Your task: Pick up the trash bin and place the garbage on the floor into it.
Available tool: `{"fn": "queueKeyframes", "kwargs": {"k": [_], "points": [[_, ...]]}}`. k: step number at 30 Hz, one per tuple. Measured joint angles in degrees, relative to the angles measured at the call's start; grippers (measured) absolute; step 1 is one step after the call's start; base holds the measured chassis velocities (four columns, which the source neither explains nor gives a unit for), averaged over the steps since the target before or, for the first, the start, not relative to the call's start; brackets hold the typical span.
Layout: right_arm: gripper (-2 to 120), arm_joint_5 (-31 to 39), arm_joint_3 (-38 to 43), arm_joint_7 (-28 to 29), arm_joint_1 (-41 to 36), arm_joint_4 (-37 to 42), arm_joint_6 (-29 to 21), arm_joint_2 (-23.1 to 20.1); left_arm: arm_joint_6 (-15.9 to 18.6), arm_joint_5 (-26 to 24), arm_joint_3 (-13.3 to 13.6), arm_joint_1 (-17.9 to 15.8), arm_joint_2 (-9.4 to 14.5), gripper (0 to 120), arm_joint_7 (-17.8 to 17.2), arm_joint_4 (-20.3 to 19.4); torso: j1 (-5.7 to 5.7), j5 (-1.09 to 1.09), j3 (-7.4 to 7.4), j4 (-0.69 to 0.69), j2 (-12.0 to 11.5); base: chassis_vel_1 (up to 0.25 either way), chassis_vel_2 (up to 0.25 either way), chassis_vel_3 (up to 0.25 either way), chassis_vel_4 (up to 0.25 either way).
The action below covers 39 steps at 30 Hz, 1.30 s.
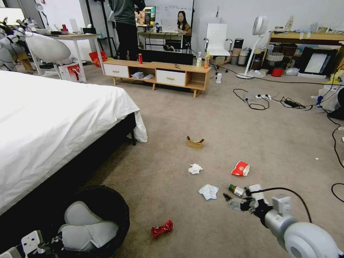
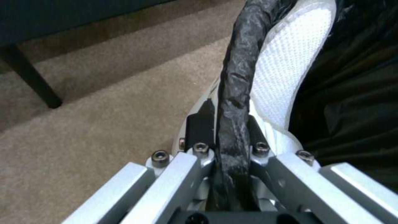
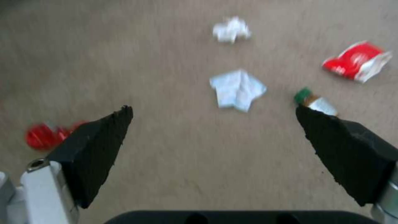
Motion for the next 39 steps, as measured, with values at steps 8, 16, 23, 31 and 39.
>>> {"fn": "queueKeyframes", "kwargs": {"k": [8,16,23,31,39], "points": [[100,-7.27,-7.7,-4.68,7.99,-7.65,-4.17,1.13,0.0,1.06,-1.0,0.48,-0.8,3,0.33,-0.19,0.0,-0.02,0.0,0.01,0.0,0.0,0.0,0.0,0.0],[100,-9.28,-14.65,-9.4,12.96,-9.72,-2.64,2.07,0.0,1.67,-0.97,0.26,-1.23,3,0.49,-0.19,0.0,-0.02,0.0,0.01,0.0,0.0,0.0,0.0,0.0],[100,-9.14,-19.94,-11.57,16.89,-10.84,-0.17,2.75,0.0,1.8,-0.96,0.28,-1.26,3,0.57,-0.42,0.0,-0.02,0.0,0.0,0.0,0.0,0.0,0.0,0.0],[100,-9.71,-23.9,-11.67,19.24,-12.03,1.06,3.15,0.0,1.98,-1.1,0.61,-1.52,3,0.61,-0.84,0.0,-0.02,0.0,0.01,0.0,0.0,0.0,0.0,0.0],[100,-11.54,-31.83,-11.61,22.85,-15.73,2.61,4.22,0.0,2.5,-1.42,0.72,-2.18,3,0.65,-1.27,0.0,-0.02,0.0,0.01,0.0,0.0,0.0,0.0,0.0]]}}
